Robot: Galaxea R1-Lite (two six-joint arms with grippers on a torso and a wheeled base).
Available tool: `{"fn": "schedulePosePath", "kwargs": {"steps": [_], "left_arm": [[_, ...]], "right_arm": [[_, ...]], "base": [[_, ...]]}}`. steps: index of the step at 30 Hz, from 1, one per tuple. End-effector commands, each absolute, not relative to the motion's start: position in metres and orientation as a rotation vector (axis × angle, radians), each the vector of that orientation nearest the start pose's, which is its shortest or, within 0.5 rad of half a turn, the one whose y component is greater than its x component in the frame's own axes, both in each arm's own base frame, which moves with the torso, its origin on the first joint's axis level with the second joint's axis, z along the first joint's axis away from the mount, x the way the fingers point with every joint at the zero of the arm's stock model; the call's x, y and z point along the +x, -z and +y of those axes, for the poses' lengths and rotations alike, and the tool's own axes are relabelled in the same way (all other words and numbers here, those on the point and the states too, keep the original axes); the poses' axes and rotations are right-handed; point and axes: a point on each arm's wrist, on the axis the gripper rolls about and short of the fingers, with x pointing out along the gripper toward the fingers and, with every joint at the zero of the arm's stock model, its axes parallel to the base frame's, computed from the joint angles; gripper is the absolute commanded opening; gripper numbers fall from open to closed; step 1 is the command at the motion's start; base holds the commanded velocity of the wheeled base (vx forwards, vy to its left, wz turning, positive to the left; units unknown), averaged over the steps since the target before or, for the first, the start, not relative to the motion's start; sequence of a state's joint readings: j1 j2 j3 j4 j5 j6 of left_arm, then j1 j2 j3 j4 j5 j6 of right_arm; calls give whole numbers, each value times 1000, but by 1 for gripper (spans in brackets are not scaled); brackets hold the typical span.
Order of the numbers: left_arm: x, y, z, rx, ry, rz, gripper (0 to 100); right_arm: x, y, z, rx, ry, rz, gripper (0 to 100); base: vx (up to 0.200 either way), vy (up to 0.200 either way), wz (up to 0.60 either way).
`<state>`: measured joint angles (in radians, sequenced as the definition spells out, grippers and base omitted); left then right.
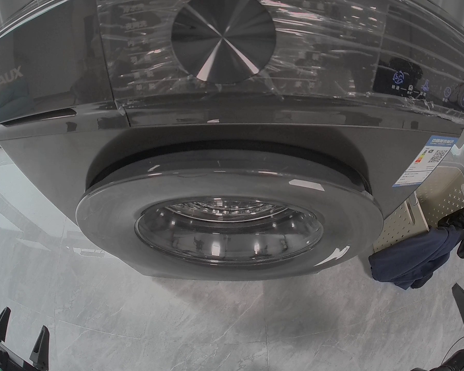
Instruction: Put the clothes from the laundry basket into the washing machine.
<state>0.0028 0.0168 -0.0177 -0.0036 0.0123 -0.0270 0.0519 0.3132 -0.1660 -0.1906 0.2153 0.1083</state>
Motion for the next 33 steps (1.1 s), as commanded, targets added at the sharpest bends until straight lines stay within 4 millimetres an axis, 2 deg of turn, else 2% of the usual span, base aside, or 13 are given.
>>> {"fn": "schedulePosePath", "kwargs": {"steps": [1,8,12,17,28,33], "left_arm": [[-22,-76,0,-29,-15,3,100],[-22,-76,0,-28,-15,3,100],[-22,-76,0,-28,-15,1,100],[-22,-76,0,-28,-15,1,100],[-22,-76,0,-28,-15,1,100],[-22,-76,0,-28,-15,1,100]], "right_arm": [[96,-140,31,171,-561,332,100],[118,-142,49,144,-605,366,100],[126,-156,65,163,-687,348,100],[135,-167,70,191,-694,327,100],[159,-171,82,126,-704,329,100],[156,-170,88,128,-743,331,100]], "base": [[0,0,0],[0,0,0],[0,0,0],[0,0,0],[0,0,0],[0,0,0]]}}
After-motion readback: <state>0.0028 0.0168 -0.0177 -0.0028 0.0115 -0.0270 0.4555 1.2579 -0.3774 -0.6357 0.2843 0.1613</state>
